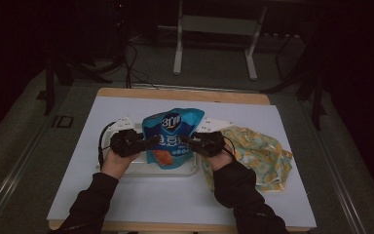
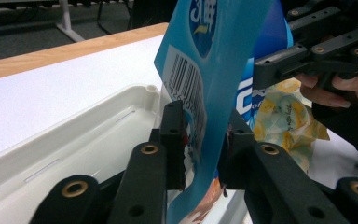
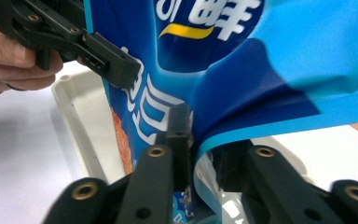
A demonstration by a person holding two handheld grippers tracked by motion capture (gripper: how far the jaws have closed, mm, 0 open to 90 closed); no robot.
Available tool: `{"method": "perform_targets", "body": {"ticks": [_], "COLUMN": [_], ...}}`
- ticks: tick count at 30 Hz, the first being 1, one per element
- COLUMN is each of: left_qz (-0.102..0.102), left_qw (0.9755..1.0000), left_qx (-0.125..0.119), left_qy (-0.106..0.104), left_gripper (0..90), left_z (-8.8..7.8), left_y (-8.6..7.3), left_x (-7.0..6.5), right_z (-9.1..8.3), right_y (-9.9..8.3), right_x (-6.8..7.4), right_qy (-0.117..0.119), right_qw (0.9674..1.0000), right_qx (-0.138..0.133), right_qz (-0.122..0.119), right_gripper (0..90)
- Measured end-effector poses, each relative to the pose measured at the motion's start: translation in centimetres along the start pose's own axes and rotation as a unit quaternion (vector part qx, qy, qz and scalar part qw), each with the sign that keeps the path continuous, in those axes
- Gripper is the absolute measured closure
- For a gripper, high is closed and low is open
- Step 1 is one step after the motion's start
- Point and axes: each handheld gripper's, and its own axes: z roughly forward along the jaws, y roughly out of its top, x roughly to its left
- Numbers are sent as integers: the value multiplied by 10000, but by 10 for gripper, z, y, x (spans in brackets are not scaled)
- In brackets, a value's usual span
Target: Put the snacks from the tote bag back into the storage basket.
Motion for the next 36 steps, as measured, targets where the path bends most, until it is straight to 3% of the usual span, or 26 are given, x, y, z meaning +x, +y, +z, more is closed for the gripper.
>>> {"method": "perform_targets", "body": {"ticks": [3, 10, 16, 18, 20, 22, 25, 30, 36], "left_qz": [-11, -85, -166, -32, -12, -23, 21, 116, 45], "left_qw": [10000, 9999, 9999, 9998, 9999, 9999, 10000, 9997, 9999], "left_qx": [-39, -34, 28, 103, 163, 146, 83, 159, 111], "left_qy": [14, 67, -17, -187, -26, -5, 17, 120, 53], "left_gripper": [722, 556, 253, 100, 36, 28, 28, 28, 28], "left_z": [-3, -9, -12, -12, -11, -11, -13, -15, -18], "left_y": [0, -3, -6, -8, -8, -9, -10, -14, -21], "left_x": [0, 0, -1, -3, -5, -6, -8, -12, -15], "right_z": [-3, -7, -12, -13, -16, -18, -21, -26, -36], "right_y": [2, 2, 1, 0, -1, -2, -3, -6, -10], "right_x": [1, 0, 0, -2, -3, -5, -5, -5, -5], "right_qy": [2, 42, 118, 201, 188, 293, 253, 187, 82], "right_qw": [10000, 10000, 9998, 9996, 9995, 9992, 9994, 9997, 9999], "right_qx": [-15, -14, 106, 117, 76, 81, 111, 148, 95], "right_qz": [-3, 62, 91, 166, 239, 268, 215, 114, 45], "right_gripper": [732, 591, 413, 338, 293, 173, 141, 142, 142]}}
